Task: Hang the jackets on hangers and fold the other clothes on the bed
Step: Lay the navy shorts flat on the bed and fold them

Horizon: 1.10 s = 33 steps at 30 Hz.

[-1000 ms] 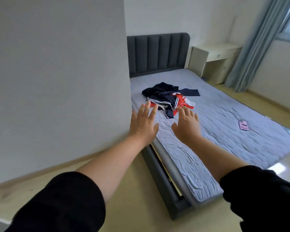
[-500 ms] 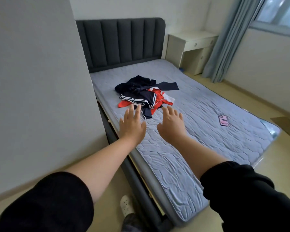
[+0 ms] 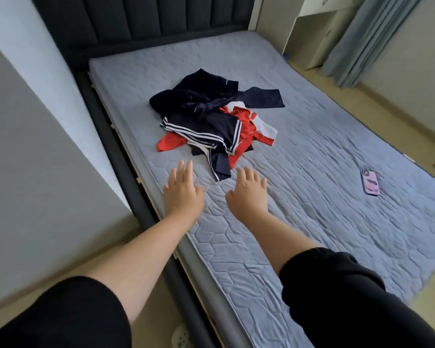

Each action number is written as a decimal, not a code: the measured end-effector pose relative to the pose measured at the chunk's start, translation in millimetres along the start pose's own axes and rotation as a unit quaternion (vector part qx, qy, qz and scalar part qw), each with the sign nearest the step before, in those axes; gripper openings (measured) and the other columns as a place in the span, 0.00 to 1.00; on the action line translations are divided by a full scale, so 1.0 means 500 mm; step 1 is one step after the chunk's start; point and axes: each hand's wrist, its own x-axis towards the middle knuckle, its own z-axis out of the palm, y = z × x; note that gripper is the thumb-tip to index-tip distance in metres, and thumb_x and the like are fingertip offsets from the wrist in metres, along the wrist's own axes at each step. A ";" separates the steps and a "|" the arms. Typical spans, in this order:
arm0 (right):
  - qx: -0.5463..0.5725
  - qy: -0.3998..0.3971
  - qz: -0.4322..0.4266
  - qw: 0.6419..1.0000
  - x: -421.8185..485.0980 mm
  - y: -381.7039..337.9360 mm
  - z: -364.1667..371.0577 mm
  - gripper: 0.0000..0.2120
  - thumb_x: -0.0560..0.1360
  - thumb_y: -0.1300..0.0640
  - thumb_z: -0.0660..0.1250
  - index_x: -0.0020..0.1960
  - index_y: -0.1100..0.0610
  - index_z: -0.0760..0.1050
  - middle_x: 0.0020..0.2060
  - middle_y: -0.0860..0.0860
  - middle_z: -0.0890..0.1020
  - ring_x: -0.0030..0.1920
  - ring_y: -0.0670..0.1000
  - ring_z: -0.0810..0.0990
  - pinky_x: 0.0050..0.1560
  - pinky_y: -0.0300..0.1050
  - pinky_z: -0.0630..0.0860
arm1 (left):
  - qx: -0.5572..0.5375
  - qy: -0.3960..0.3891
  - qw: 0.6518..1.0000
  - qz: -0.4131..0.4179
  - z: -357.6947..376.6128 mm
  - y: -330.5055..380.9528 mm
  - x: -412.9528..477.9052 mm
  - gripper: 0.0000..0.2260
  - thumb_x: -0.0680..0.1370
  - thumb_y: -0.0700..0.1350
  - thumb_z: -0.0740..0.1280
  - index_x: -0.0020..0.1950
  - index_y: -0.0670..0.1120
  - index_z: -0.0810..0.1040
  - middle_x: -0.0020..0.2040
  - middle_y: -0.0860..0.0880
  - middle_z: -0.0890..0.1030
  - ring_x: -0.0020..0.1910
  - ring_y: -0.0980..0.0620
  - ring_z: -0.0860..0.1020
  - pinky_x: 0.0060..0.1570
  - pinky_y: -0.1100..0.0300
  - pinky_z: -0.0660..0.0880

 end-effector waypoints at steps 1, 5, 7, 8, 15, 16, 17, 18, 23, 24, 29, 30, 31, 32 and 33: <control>0.009 -0.015 0.015 1.000 0.024 0.011 0.042 0.27 0.76 0.54 0.58 0.73 0.58 0.57 0.72 0.54 0.62 0.72 0.57 0.59 0.73 0.58 0.52 | -0.010 -0.010 1.000 -0.015 0.041 -0.017 0.024 0.27 0.81 0.45 0.57 0.78 0.47 0.50 0.79 0.47 0.49 0.77 0.46 0.50 0.72 0.44 0.54; 0.033 -0.066 0.044 0.996 0.104 0.069 0.206 0.27 0.78 0.51 0.57 0.73 0.58 0.57 0.71 0.54 0.63 0.72 0.57 0.59 0.72 0.58 0.54 | -0.016 -0.048 0.996 -0.072 0.212 -0.093 0.081 0.28 0.81 0.45 0.58 0.78 0.48 0.49 0.79 0.48 0.48 0.76 0.45 0.50 0.72 0.44 0.55; 0.020 -0.081 0.042 0.996 0.154 0.101 0.279 0.27 0.78 0.50 0.57 0.74 0.57 0.56 0.72 0.54 0.62 0.72 0.56 0.59 0.72 0.60 0.54 | -0.005 -0.070 0.993 -0.092 0.299 -0.133 0.107 0.29 0.81 0.46 0.58 0.78 0.50 0.47 0.79 0.48 0.47 0.77 0.44 0.50 0.72 0.45 0.56; 0.009 -0.089 0.040 0.995 0.180 0.115 0.314 0.27 0.78 0.50 0.57 0.74 0.57 0.56 0.72 0.54 0.62 0.72 0.56 0.59 0.72 0.61 0.53 | 0.000 -0.091 0.991 -0.101 0.342 -0.151 0.122 0.31 0.81 0.47 0.59 0.78 0.51 0.45 0.79 0.48 0.46 0.77 0.44 0.49 0.72 0.46 0.56; 0.034 -0.110 0.042 0.992 0.356 0.147 0.525 0.25 0.76 0.49 0.60 0.71 0.53 0.62 0.71 0.52 0.61 0.72 0.55 0.58 0.69 0.66 0.54 | 0.044 -0.275 0.946 -0.165 0.597 -0.239 0.251 0.49 0.72 0.62 0.69 0.76 0.58 0.34 0.78 0.46 0.39 0.76 0.39 0.41 0.74 0.43 0.51; 0.042 -0.112 0.037 0.992 0.376 0.146 0.549 0.25 0.76 0.49 0.60 0.71 0.51 0.62 0.72 0.53 0.60 0.73 0.56 0.57 0.70 0.66 0.55 | 0.043 -0.276 0.945 -0.169 0.624 -0.252 0.257 0.51 0.70 0.63 0.70 0.75 0.59 0.33 0.78 0.46 0.38 0.77 0.40 0.41 0.73 0.42 0.51; 0.043 -0.116 0.029 0.992 0.398 0.146 0.570 0.25 0.76 0.49 0.60 0.71 0.50 0.63 0.73 0.53 0.58 0.73 0.56 0.55 0.70 0.66 0.55 | 0.033 -0.277 0.944 -0.174 0.648 -0.267 0.258 0.53 0.68 0.64 0.71 0.75 0.59 0.33 0.78 0.47 0.39 0.77 0.40 0.42 0.73 0.41 0.53; 0.037 -0.124 0.019 0.991 0.420 0.144 0.590 0.24 0.76 0.49 0.61 0.71 0.49 0.63 0.75 0.54 0.56 0.74 0.56 0.54 0.70 0.66 0.55 | 0.022 -0.279 0.944 -0.173 0.669 -0.283 0.255 0.54 0.67 0.64 0.73 0.75 0.58 0.33 0.78 0.47 0.39 0.77 0.41 0.42 0.72 0.41 0.54; 0.055 -0.154 0.008 0.986 0.529 0.135 0.664 0.22 0.76 0.51 0.61 0.69 0.44 0.68 0.78 0.52 0.43 0.77 0.56 0.44 0.73 0.65 0.51 | 0.074 -0.255 0.959 -0.101 0.735 -0.349 0.247 0.56 0.64 0.66 0.74 0.77 0.57 0.37 0.78 0.50 0.36 0.76 0.44 0.38 0.74 0.49 0.50; 0.054 -0.160 0.011 0.986 0.548 0.137 0.676 0.21 0.76 0.52 0.60 0.69 0.43 0.69 0.78 0.51 0.42 0.77 0.56 0.43 0.73 0.64 0.50 | 0.090 -0.250 0.960 -0.094 0.740 -0.351 0.252 0.55 0.63 0.66 0.74 0.77 0.58 0.39 0.78 0.51 0.36 0.76 0.44 0.38 0.74 0.49 0.51; -0.013 -0.138 -0.003 0.990 0.609 0.147 0.708 0.24 0.77 0.53 0.59 0.73 0.54 0.64 0.78 0.49 0.48 0.77 0.57 0.48 0.74 0.60 0.49 | 0.120 -0.229 0.962 -0.082 0.746 -0.348 0.259 0.54 0.63 0.66 0.74 0.77 0.59 0.42 0.78 0.51 0.38 0.77 0.45 0.39 0.72 0.50 0.55; -0.026 -0.111 -0.016 0.993 0.612 0.150 0.707 0.24 0.77 0.53 0.61 0.71 0.57 0.66 0.77 0.51 0.56 0.75 0.57 0.53 0.73 0.58 0.52 | 0.118 -0.234 0.962 -0.080 0.745 -0.351 0.259 0.54 0.63 0.66 0.74 0.77 0.60 0.42 0.78 0.51 0.37 0.77 0.45 0.39 0.73 0.50 0.55; -0.027 -0.074 -0.037 0.996 0.609 0.152 0.704 0.22 0.76 0.55 0.62 0.68 0.59 0.71 0.72 0.54 0.65 0.72 0.58 0.60 0.71 0.54 0.56 | 0.117 -0.242 0.960 -0.080 0.745 -0.353 0.259 0.54 0.63 0.66 0.74 0.77 0.60 0.41 0.78 0.52 0.37 0.76 0.45 0.38 0.73 0.50 0.54; -0.014 -0.033 -0.061 0.997 0.600 0.153 0.699 0.18 0.74 0.58 0.63 0.63 0.59 0.76 0.65 0.55 0.73 0.66 0.58 0.67 0.66 0.50 0.61 | 0.115 -0.251 0.958 -0.082 0.742 -0.356 0.259 0.53 0.63 0.66 0.73 0.77 0.61 0.41 0.77 0.52 0.36 0.76 0.45 0.38 0.73 0.49 0.54; 0.006 -0.004 -0.081 0.997 0.585 0.154 0.693 0.14 0.72 0.63 0.63 0.57 0.60 0.80 0.58 0.56 0.77 0.61 0.59 0.71 0.59 0.47 0.64 | 0.111 -0.262 0.955 -0.084 0.739 -0.357 0.261 0.53 0.64 0.66 0.73 0.77 0.61 0.40 0.77 0.52 0.36 0.76 0.45 0.37 0.73 0.49 0.53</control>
